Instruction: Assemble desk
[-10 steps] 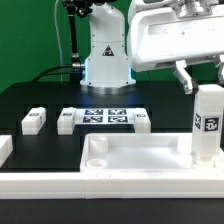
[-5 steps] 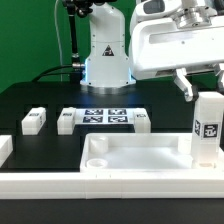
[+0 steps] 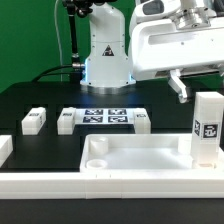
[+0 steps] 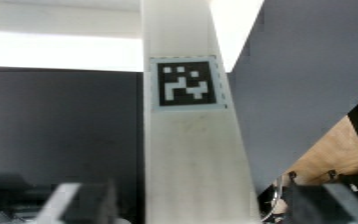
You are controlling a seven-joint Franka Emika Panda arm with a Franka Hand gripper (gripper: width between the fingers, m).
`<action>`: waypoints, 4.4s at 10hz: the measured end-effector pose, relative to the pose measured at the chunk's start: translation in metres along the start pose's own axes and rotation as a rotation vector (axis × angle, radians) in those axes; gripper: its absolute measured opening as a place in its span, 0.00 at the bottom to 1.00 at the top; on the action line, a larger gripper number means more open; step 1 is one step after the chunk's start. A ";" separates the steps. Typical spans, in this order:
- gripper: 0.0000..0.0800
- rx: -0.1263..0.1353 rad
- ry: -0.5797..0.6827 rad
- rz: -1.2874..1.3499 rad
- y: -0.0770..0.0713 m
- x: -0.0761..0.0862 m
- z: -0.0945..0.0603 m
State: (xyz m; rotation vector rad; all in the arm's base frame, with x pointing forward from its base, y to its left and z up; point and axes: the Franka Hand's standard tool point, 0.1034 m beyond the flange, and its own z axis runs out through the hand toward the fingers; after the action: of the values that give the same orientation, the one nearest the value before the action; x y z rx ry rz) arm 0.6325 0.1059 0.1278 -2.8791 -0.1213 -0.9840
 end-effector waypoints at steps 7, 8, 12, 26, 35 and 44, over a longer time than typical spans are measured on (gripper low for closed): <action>0.81 0.001 -0.010 0.005 -0.001 0.000 0.000; 0.81 0.014 -0.081 0.036 -0.008 0.008 -0.002; 0.81 0.035 -0.127 0.036 0.012 -0.006 0.001; 0.81 0.146 -0.631 0.086 0.005 0.008 0.013; 0.49 0.060 -0.672 0.173 0.005 0.006 0.018; 0.38 -0.230 -0.533 1.225 0.008 0.002 0.019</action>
Offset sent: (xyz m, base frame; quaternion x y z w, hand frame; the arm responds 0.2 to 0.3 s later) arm 0.0000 0.0000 0.0000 0.0000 0.0000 0.0000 1.0000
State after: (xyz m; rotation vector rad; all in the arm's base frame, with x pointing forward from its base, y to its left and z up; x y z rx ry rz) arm 0.6462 0.1005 0.1140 -2.4770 1.5481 0.0137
